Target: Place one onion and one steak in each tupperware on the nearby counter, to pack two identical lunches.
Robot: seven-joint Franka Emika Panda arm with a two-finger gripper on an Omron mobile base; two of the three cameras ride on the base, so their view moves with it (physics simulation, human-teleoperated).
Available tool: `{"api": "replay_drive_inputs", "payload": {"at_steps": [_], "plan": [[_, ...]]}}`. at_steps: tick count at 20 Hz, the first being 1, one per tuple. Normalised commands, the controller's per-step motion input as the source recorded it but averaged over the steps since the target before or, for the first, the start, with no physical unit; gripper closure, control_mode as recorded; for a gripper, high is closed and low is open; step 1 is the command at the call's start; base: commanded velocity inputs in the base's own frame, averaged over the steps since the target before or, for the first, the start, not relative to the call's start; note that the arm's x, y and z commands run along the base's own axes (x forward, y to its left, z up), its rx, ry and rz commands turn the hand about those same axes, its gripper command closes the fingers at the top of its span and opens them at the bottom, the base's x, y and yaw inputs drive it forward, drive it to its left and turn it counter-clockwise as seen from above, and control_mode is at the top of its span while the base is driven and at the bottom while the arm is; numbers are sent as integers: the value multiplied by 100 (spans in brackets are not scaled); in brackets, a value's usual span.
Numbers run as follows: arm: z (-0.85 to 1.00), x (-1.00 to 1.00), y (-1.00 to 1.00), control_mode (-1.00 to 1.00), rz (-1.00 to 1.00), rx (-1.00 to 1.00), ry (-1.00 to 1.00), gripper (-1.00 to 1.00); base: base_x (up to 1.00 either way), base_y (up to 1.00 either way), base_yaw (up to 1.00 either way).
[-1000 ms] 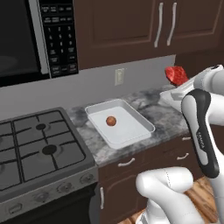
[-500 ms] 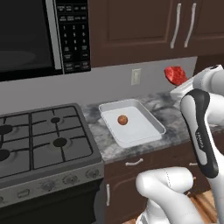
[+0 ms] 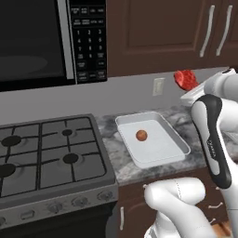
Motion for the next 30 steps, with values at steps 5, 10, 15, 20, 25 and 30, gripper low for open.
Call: {"api": "replay_drive_inputs", "payload": {"at_steps": [5, 10, 15, 20, 25, 30], "plan": [[0, 0, 0, 100, 0, 0, 0, 100, 17, -3, 14], [-32, 0, -1, -100, 5, -1, 19, 100, 0, -1, 2], [-59, 0, -7, -100, 0, -6, 31, 100, 0, 0, 0], [-64, 6, -4, -100, 2, -3, 25, 100, 0, 0, 0], [-67, 1, 0, -100, 3, -2, 5, 100, 0, 0, 0], [-71, 2, -5, -100, 0, 0, 0, 100, 0, 0, 0]]}}
